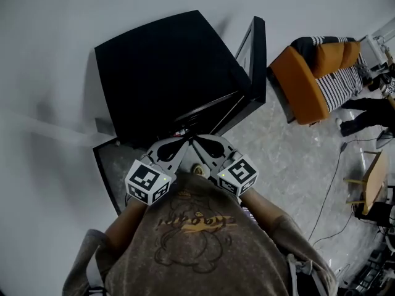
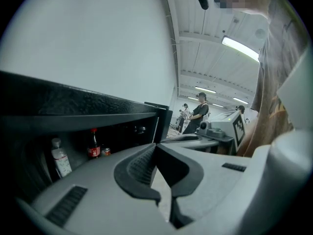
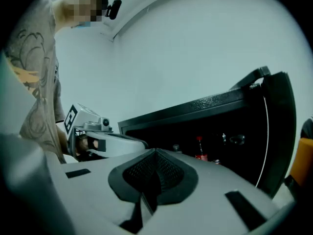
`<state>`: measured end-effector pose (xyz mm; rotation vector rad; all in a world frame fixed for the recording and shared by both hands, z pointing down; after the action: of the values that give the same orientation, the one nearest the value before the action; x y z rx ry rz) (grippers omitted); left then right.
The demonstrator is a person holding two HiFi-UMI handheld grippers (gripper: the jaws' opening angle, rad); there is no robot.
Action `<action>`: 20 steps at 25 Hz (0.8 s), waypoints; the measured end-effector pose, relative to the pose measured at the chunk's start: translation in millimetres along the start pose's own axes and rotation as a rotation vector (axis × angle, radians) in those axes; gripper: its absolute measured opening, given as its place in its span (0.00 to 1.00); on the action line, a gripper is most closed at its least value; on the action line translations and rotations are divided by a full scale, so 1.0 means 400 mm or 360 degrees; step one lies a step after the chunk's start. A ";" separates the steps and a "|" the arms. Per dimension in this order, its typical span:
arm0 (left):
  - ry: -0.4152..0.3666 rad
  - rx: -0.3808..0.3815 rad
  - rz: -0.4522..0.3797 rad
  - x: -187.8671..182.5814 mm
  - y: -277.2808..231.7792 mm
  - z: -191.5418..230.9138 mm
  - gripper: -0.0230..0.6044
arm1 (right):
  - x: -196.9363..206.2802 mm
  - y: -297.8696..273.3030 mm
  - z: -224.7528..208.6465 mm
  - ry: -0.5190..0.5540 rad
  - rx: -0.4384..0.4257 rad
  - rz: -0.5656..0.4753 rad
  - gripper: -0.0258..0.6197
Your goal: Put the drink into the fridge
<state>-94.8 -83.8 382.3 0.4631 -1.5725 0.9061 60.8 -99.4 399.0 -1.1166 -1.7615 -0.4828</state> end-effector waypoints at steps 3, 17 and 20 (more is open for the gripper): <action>-0.0010 0.0011 -0.0009 -0.004 -0.007 -0.001 0.04 | -0.010 0.020 0.026 0.0030 -0.0040 -0.0002 0.07; -0.0040 0.0059 -0.0026 -0.008 -0.020 -0.002 0.04 | -0.024 0.055 0.040 0.0101 -0.0084 0.0013 0.07; -0.0041 0.0071 -0.0027 -0.008 -0.023 -0.002 0.04 | -0.029 0.052 0.031 0.0095 -0.0097 0.0046 0.07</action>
<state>-86.7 -89.4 382.0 0.5212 -1.5720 0.9270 73.5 -85.6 380.0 -1.1569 -1.6864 -0.5500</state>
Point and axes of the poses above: the fingertips, and each gripper's own axes: y backward along the fingers, z to its left, x out of its underside, the point moved 9 cm from there along y, backward along the fingers, and after that the axes turned 14 degrees about -y, right-handed, at the moved point
